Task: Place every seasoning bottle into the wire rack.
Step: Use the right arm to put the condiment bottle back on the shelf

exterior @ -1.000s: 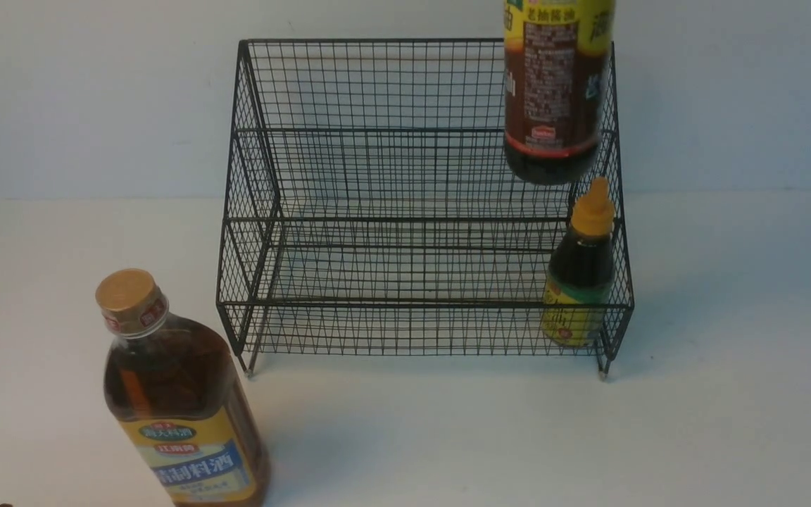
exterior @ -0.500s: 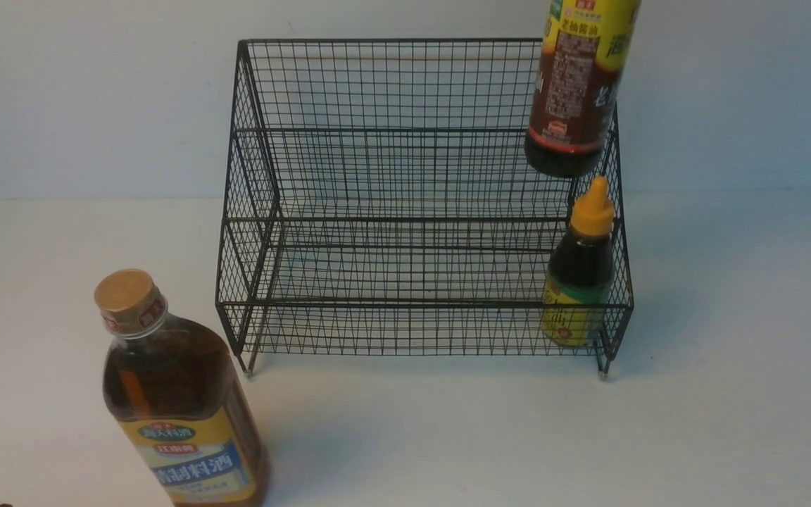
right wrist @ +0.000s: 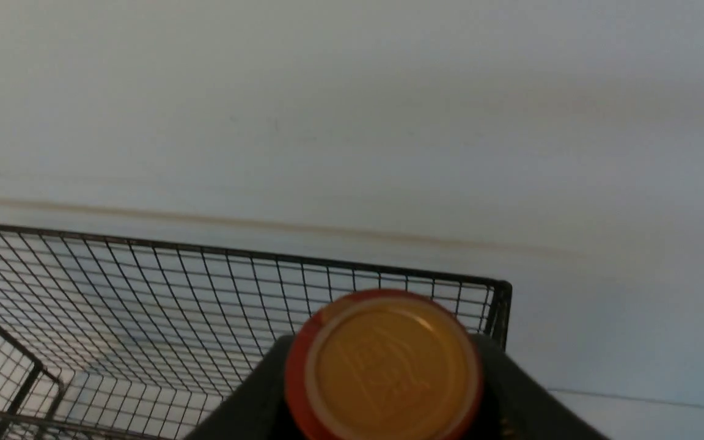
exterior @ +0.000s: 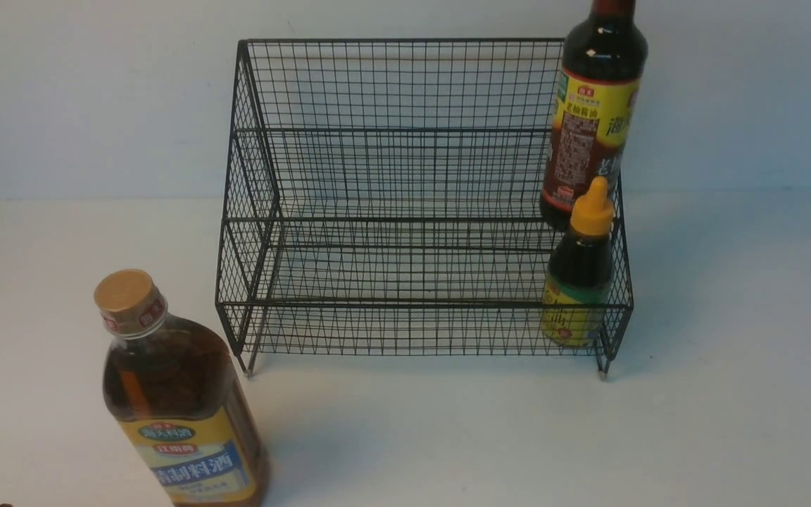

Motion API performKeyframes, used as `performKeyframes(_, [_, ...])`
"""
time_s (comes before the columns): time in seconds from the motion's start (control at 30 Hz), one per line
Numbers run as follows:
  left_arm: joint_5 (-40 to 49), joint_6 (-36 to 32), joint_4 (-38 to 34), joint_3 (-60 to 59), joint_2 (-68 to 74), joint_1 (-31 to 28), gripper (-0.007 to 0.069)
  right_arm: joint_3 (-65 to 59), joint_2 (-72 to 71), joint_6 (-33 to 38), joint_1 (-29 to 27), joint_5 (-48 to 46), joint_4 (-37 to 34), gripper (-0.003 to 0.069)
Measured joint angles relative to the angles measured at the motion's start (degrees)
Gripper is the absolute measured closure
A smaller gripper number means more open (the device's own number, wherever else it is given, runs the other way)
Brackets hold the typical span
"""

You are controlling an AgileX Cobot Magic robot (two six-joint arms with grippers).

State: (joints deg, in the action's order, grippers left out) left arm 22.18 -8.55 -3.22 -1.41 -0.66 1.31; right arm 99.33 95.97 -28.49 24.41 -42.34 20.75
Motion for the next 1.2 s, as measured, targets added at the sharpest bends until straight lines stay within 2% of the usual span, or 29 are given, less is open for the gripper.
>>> performKeyframes(0.13, [0.0, 0.0, 0.0, 0.0, 0.0, 0.0, 0.0633, 0.0, 0.1, 3.3, 0.0, -3.8, -2.7, 0.0367])
performKeyframes(0.47, [0.0, 0.0, 0.0, 0.0, 0.0, 0.0, 0.0633, 0.0, 3.6, 3.9, 0.0, -9.0, -5.0, 0.0367])
performKeyframes(1.2, [0.0, 0.0, 0.0, 0.0, 0.0, 0.0, 0.0633, 0.6, 6.6, 5.1, 0.0, -9.6, -5.2, 0.0368])
